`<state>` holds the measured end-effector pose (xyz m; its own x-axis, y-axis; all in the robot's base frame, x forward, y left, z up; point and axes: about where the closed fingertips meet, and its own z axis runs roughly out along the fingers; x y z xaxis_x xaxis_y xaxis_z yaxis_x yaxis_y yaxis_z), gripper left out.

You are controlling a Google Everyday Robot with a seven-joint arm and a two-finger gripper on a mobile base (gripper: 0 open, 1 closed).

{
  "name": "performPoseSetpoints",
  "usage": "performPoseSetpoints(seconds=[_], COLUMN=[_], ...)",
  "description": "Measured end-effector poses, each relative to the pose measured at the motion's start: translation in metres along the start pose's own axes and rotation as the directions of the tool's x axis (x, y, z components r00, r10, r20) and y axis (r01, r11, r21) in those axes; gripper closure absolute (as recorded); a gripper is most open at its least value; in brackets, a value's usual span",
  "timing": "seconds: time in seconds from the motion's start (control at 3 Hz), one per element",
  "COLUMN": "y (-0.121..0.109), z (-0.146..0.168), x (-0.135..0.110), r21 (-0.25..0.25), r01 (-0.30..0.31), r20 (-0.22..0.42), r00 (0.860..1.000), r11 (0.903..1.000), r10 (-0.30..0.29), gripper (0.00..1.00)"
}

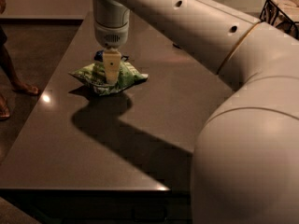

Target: Move green jalapeno chip bag near rxbar blueberry

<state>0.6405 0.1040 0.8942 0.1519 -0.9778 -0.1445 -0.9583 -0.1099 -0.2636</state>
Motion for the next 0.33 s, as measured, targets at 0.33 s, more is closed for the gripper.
performPoseSetpoints(seconds=[0.33], y=[0.0000], z=[0.0002], x=[-0.0001], r21=[0.000], r01=[0.000], r20=[0.000], r00=[1.000], r11=[1.0000], r10=[0.000], gripper=[0.00])
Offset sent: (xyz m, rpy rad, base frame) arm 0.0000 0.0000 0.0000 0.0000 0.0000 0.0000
